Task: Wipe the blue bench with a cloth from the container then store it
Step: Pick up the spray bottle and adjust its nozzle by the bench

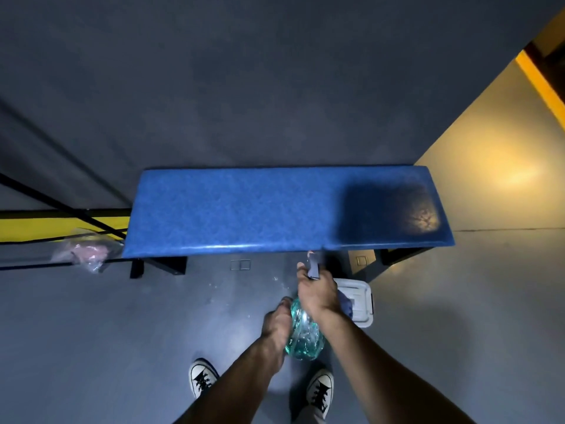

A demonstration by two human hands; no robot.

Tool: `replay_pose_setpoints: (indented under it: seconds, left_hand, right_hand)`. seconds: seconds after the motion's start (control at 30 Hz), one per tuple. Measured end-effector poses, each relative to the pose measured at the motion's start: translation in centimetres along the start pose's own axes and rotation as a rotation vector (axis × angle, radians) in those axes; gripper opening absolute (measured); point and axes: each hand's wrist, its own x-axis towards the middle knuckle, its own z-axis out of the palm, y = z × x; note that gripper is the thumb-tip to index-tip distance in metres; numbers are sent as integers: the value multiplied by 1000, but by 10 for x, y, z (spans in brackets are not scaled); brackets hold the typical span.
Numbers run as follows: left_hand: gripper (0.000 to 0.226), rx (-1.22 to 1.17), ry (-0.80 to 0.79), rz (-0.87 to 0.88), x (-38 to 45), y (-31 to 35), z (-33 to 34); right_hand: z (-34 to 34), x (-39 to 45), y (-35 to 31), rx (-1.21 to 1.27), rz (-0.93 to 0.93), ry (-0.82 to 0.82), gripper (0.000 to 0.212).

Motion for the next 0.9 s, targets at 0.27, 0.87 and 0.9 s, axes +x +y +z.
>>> replay_pose_setpoints:
  seconds: [0.27, 0.87, 0.9]
  left_hand:
    - [45, 187, -89, 67, -2, 2, 77]
    - [43, 276, -99, 56, -2, -5, 216]
    - [43, 272, -88, 58, 0, -5, 225]
  right_hand:
    - [-83, 25, 20, 180, -60, 76, 33]
    - [-181, 113, 67, 183, 62, 127, 36]
    - [-188, 120, 68, 191, 81, 142, 36]
